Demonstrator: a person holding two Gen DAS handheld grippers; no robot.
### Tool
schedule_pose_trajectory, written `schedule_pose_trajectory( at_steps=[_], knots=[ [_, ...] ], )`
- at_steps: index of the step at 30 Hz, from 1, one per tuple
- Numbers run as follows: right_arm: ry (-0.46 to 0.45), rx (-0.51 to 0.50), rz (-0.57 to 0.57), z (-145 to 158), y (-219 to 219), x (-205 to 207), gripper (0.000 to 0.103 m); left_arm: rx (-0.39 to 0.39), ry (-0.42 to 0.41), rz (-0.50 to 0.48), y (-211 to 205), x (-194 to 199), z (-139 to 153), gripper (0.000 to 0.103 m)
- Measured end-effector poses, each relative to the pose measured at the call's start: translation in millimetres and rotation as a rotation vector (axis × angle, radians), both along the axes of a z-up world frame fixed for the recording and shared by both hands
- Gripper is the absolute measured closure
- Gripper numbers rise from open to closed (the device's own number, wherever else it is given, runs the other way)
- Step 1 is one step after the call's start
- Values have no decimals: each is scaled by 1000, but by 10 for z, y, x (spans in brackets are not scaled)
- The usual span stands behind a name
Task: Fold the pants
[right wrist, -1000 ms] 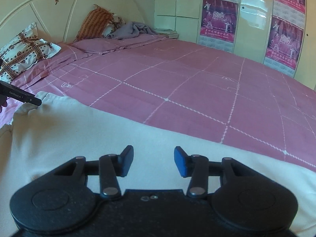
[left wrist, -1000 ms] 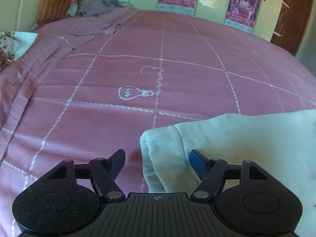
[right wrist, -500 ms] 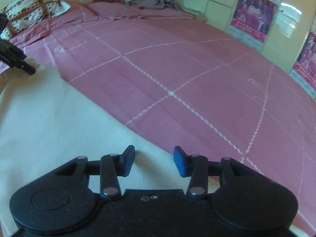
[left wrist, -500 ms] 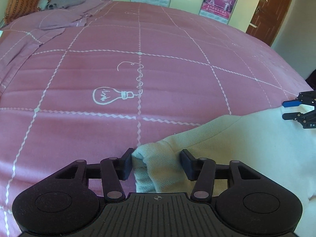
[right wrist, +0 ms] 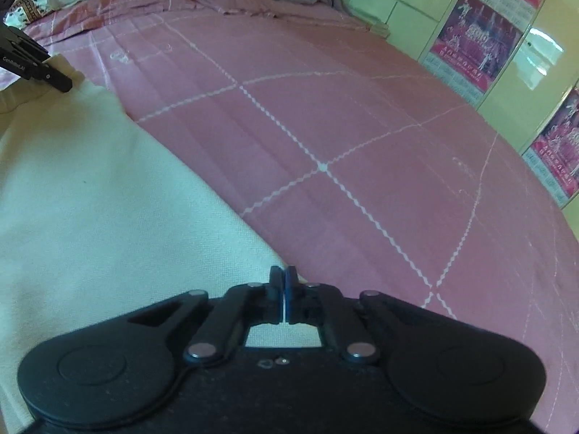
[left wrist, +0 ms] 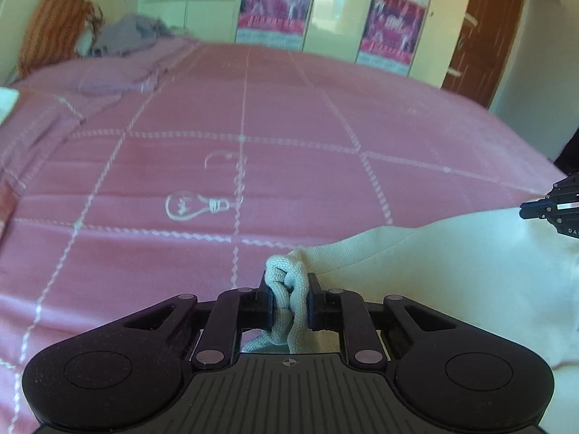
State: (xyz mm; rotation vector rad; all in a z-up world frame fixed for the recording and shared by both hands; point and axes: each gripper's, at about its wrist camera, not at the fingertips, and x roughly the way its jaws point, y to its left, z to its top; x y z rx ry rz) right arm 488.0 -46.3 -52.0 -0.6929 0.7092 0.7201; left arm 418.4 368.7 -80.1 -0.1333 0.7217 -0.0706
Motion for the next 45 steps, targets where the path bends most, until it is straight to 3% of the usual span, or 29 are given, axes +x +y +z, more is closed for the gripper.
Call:
schedule_pose_trajectory(
  at_steps=[4, 11, 15, 20, 22, 26, 29, 31, 33, 38, 45],
  knots=[
    [-122, 56, 40, 410, -281, -539, 102, 16, -131, -45, -99, -525, 375, 86],
    [-257, 106, 71, 793, -761, -1645, 102, 154, -215, -119, -503, -1440, 576, 86],
    [-260, 137, 23, 699, -983, -2203, 102, 219, -229, -101, -773, -1972, 475, 86],
    [-167, 139, -84, 177, -1155, -2679, 103, 158, -145, -47, -891, -2374, 97, 84],
    [-134, 135, -164, 0, -1193, -2731, 88, 125, -143, 0, -912, -2491, 78, 81],
    [-81, 237, -290, 47, -1424, -2839, 87, 78, -125, 88, -928, -2733, 86, 70],
    [-45, 328, -377, 158, -1630, -2852, 83, 23, -134, 171, -903, -2887, 129, 65],
    [2, 410, -453, 210, -1798, -2786, 76, -57, -122, 231, -863, -2974, 151, 64],
    [78, 488, -530, 228, -1929, -2662, 69, -202, -126, 273, -786, -3008, 112, 64],
    [269, 684, -665, 39, -2154, -2415, 68, -500, -111, 347, -653, -2883, -71, 64],
    [364, 754, -762, -158, -2176, -2244, 67, -763, -74, 431, -581, -2769, -389, 64]
  ],
)
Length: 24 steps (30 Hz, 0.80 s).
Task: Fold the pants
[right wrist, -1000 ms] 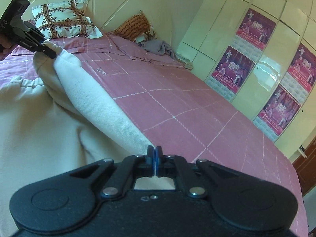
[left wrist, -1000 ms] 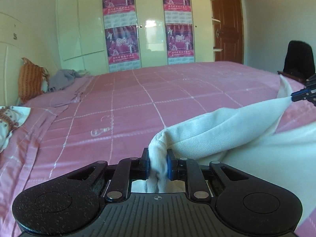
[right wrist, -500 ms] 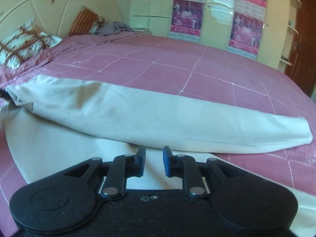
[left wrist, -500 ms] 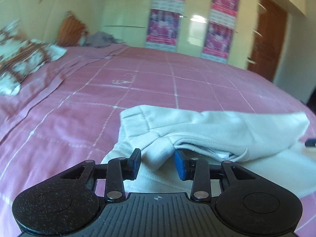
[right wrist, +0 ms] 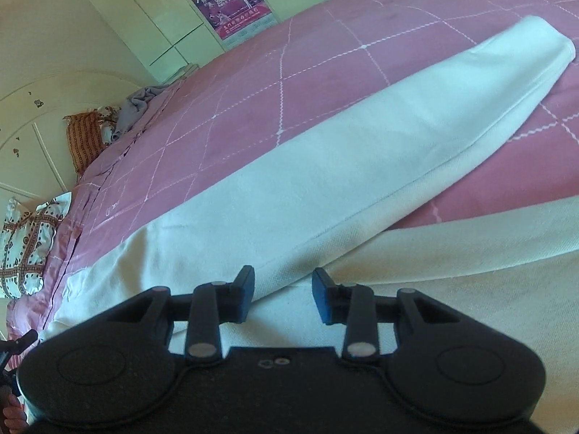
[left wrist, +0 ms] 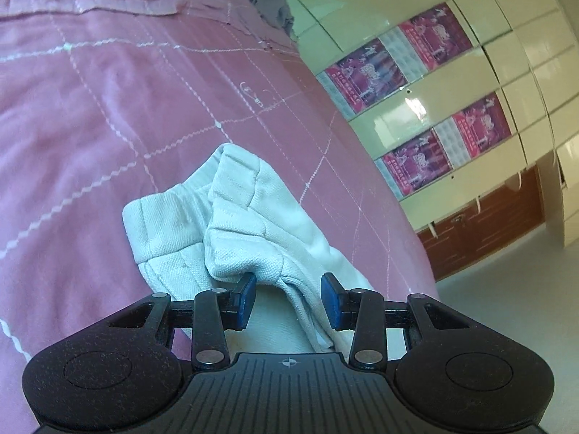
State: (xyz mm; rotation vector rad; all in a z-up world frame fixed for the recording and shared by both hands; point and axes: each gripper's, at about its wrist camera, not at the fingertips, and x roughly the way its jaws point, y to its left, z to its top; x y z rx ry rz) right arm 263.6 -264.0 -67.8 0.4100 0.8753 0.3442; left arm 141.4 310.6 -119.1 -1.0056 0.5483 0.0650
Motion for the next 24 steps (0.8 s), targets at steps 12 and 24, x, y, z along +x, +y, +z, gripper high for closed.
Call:
schedule_pose_trajectory(
  at_steps=[12, 24],
  knots=[
    [117, 199, -93, -258, -119, 330, 71, -43, 88, 36, -65, 583, -276, 77],
    [-184, 174, -18, 508, -135, -708, 98, 124, 17, -221, 444, 863, 481, 83]
  ],
)
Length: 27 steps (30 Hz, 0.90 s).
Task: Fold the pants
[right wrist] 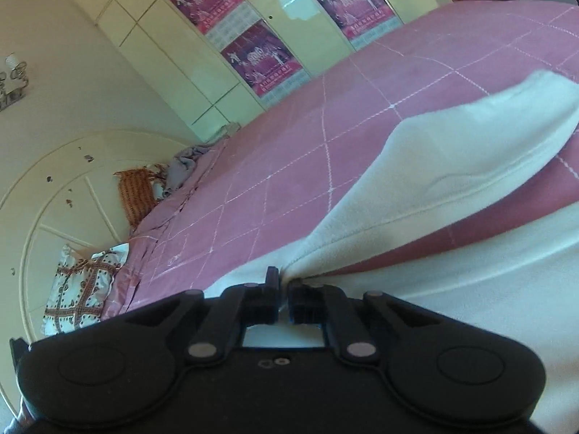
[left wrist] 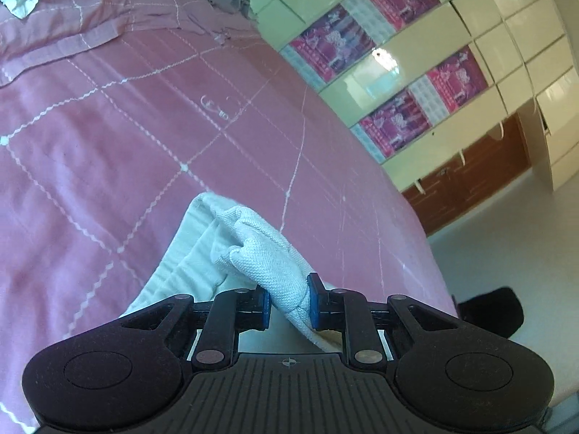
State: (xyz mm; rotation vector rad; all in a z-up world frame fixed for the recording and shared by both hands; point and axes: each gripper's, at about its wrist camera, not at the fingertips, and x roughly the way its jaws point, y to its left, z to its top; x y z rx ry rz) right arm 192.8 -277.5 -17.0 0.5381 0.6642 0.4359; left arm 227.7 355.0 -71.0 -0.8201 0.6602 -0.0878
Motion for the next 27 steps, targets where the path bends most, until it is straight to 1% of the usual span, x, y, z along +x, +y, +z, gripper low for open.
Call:
schedule_pose_trajectory(
  at_steps=[2, 4, 5, 6, 7, 8, 11, 12, 15, 19, 21, 24, 27],
  knots=[
    [14, -22, 15, -66, 20, -274, 98, 45, 68, -39, 41, -41, -121, 83],
    [76, -57, 31, -284, 66, -428, 97, 126, 165, -81, 10, -73, -337, 83],
    [124, -79, 34, -427, 88, -453, 97, 128, 173, -89, -11, -80, -409, 83],
    [179, -84, 27, -568, 101, -460, 97, 115, 160, -74, -18, -110, -434, 83],
    [197, -69, 17, -654, 83, -487, 97, 106, 154, -60, -16, -108, -421, 83],
    [191, -58, 10, -679, 69, -497, 97, 108, 147, -49, -39, -119, -407, 83],
    [180, -78, 8, -612, 89, -504, 97, 160, 134, -49, -113, -126, -362, 83],
    [176, -90, 11, -589, 99, -507, 97, 165, 128, -46, -120, -124, -339, 83],
    [175, -85, 9, -574, 71, -552, 96, 173, 102, -33, -119, -213, -299, 83],
    [131, -89, 22, -446, 58, -670, 97, 188, 54, -29, -78, -260, -122, 83],
    [109, -94, 29, -365, 27, -739, 97, 198, 36, -23, -47, -325, -92, 83],
    [110, -89, 45, -318, 0, -803, 98, 194, 44, -18, -17, -367, -126, 83],
    [148, -107, 59, -448, 17, -825, 100, 219, 108, -29, -51, -344, -338, 83]
  ],
)
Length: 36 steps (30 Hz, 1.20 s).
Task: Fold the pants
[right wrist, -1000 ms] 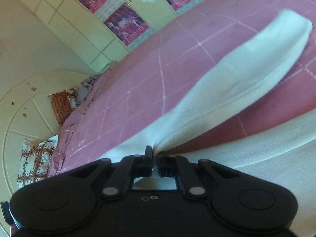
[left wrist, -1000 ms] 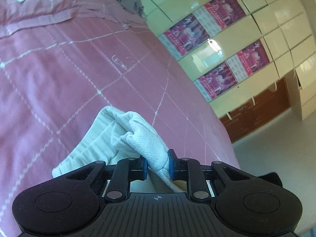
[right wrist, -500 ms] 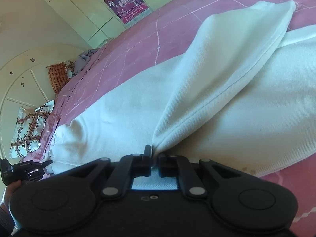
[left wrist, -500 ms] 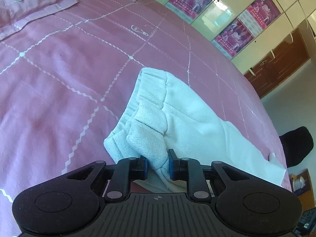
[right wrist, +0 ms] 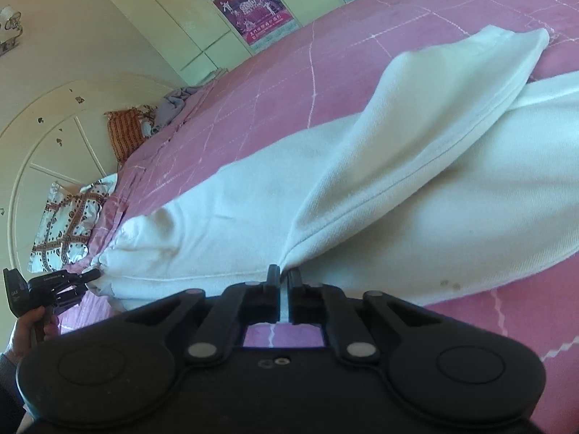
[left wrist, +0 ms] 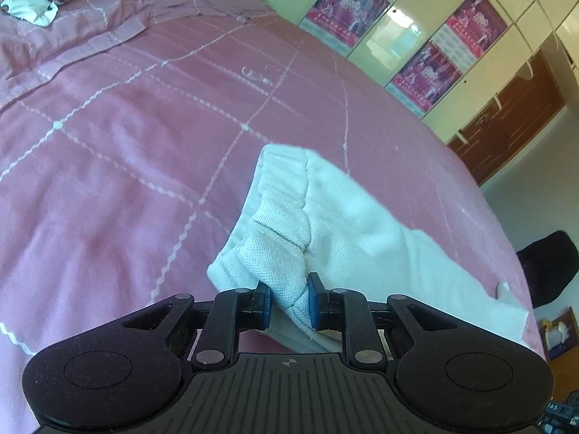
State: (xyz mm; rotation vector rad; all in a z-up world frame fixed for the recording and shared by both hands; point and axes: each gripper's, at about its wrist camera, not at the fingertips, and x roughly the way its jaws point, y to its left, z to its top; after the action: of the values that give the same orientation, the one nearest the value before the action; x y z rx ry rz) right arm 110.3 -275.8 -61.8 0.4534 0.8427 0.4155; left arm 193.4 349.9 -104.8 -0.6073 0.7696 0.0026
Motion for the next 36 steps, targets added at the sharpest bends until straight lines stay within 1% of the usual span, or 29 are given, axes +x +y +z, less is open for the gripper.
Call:
schedule_pose_trajectory(
  at_steps=[1, 2, 4, 5, 9, 10, 11, 14, 15, 17, 18, 20, 21, 23, 25, 27, 29, 31, 33, 34, 35, 36],
  knots=[
    [19, 6, -7, -58, -13, 17, 100, -5, -6, 7, 1, -21, -42, 83],
    [36, 45, -25, -102, -56, 34, 98, -20, -18, 25, -10, -56, -60, 83],
    [59, 124, -91, -151, -175, 42, 81, -17, -26, 36, -37, -82, -37, 83],
    [61, 141, -118, -168, -225, 41, 79, -10, -27, 37, -59, -69, -40, 83],
    [73, 260, -202, -257, -514, 89, 78, -15, -22, 47, -63, -55, -36, 83],
    [68, 289, -236, -289, -611, 124, 80, -21, -20, 52, -60, -49, -40, 83],
    [62, 314, -269, -325, -702, 165, 80, -25, -18, 55, -58, -38, -46, 83],
    [97, 403, -348, -465, -941, 350, 84, -30, -8, 64, -62, -27, -67, 83],
    [106, 401, -377, -495, -993, 407, 90, -31, -7, 67, -64, -28, -72, 82],
    [129, 396, -408, -558, -1029, 511, 92, -32, -7, 74, -71, -31, -81, 82],
    [130, 394, -413, -578, -1037, 545, 97, -32, -7, 77, -74, -34, -83, 82],
    [122, 344, -401, -583, -969, 592, 99, -30, -7, 81, -85, -39, -80, 82],
    [105, 312, -391, -554, -936, 586, 99, -26, -7, 80, -89, -40, -79, 82],
    [43, 234, -376, -401, -837, 494, 99, -16, -5, 72, -93, -37, -68, 82],
    [-11, 216, -382, -264, -825, 337, 99, -11, -3, 58, -80, -26, -53, 82],
    [-52, 206, -374, -149, -815, 185, 99, -39, -13, 52, -22, -20, -43, 82],
    [-66, 191, -353, -93, -801, 54, 99, -40, -25, 45, 11, -27, -23, 82],
    [-44, 179, -327, -109, -788, -28, 99, -35, -29, 35, 27, -33, -22, 82],
    [-2, 136, -318, -219, -783, -54, 99, -17, -19, 28, 6, -33, -51, 82],
    [54, 108, -330, -312, -791, 0, 99, -1, -9, 23, -14, -25, -67, 82],
    [93, 153, -346, -405, -844, 23, 99, 12, -3, 19, -30, -19, -72, 82],
    [112, 216, -359, -454, -908, 37, 98, 19, -4, 17, -39, -18, -63, 82]
  ],
)
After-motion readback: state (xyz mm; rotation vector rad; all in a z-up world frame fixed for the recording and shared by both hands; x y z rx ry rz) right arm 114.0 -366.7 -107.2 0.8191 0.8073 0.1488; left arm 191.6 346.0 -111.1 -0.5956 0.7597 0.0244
